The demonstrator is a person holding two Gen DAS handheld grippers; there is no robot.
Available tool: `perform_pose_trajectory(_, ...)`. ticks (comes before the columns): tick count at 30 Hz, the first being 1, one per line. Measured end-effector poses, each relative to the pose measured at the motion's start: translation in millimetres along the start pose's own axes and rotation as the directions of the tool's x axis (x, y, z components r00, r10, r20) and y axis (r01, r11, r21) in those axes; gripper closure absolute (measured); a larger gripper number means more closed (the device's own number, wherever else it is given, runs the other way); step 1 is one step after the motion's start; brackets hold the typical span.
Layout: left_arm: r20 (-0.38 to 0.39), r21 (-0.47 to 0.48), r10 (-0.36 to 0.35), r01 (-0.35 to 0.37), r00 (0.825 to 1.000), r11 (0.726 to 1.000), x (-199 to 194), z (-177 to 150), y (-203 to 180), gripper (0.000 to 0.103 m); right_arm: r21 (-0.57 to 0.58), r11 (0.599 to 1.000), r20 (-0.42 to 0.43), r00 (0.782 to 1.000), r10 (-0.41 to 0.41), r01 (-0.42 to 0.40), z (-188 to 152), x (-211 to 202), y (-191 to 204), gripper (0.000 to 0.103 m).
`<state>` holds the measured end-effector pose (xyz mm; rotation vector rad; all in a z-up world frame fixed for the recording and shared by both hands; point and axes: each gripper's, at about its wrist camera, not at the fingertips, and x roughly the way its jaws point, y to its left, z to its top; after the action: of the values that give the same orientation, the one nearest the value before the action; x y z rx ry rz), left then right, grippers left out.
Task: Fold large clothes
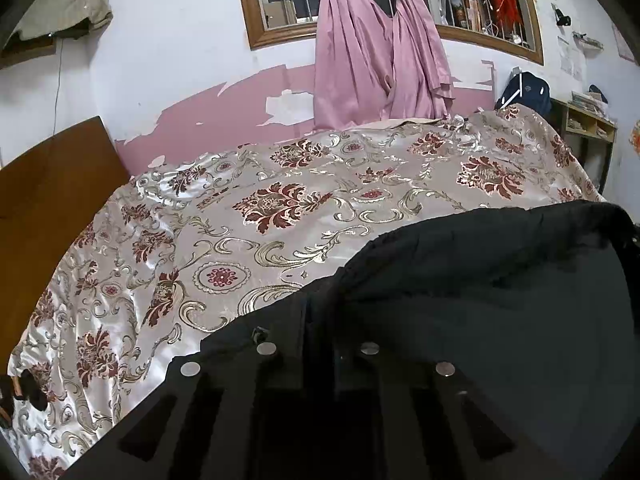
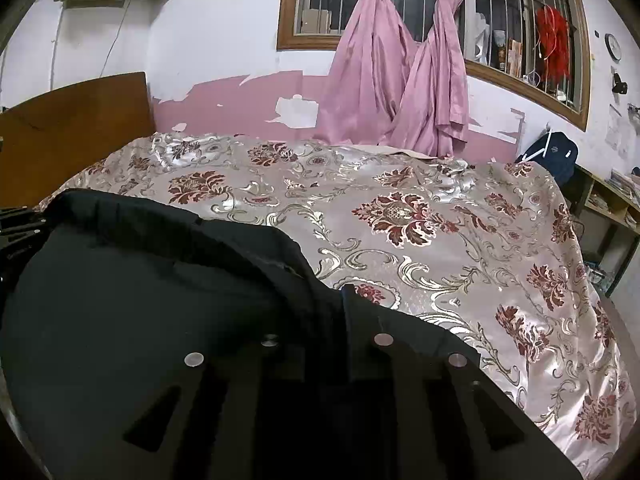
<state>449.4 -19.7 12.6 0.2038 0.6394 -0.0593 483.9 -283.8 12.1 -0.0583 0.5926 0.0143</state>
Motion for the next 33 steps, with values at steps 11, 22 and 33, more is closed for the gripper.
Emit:
perform_pose_trajectory(11,0.088,-0.064,-0.017,0.023,0.996,0.998,-26,3,17,0.001,0.139,0.985,0.08,0.993,0.088,-0.099,-6,-16,-34,0.034)
perform_pose_trajectory(22,0.148,-0.044,-0.007,0.014,0.989,0.999,-54,-19,26,0.001,0.117,0.992,0.054,0.997,0.047,-0.053,-19,-32,-58,0.016)
perform_pose_trajectory(33,0.133,-0.01,-0.252,0.255,0.959,0.967,-81,-77,4,0.001,0.071,0.97,0.02,0.973,0.231,-0.231,-56,-71,-37,0.014)
